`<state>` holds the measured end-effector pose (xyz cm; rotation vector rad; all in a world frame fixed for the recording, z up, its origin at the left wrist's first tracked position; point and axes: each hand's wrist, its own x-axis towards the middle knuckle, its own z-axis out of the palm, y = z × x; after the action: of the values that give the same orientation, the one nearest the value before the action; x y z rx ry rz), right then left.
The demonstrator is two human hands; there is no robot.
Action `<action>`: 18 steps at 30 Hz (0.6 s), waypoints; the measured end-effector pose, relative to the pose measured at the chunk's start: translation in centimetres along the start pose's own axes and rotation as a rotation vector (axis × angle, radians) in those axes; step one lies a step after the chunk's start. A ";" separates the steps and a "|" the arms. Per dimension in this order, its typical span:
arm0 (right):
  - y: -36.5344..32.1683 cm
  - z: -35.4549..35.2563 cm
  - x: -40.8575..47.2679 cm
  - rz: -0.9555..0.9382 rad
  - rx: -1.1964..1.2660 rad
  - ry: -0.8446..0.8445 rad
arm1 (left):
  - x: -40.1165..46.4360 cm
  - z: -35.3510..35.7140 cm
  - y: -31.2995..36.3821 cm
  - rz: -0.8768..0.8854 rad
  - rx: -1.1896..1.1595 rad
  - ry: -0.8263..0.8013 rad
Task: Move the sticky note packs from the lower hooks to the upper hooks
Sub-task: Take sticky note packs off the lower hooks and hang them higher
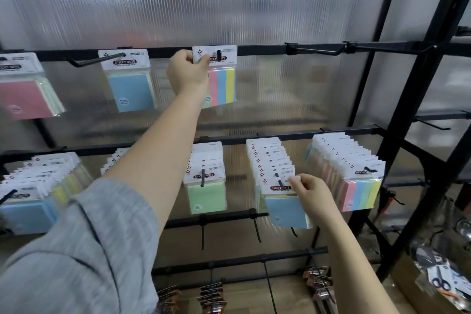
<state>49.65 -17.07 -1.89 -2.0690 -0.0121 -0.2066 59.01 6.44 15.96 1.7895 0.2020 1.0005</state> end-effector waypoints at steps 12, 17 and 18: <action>-0.7 -0.8 -1.1 -0.013 -0.035 -0.015 | 2.5 0.6 -0.6 -0.098 0.104 -0.081; -1.8 -1.8 -2.0 -0.002 0.039 -0.039 | 2.6 0.6 -0.5 -0.089 0.147 -0.071; -2.1 -1.9 -2.1 -0.005 0.049 -0.033 | 2.5 0.6 -0.6 -0.080 0.147 -0.073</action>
<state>47.15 -17.59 0.49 -2.0235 -0.0423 -0.1738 61.24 7.64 16.70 1.9323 0.3053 0.8809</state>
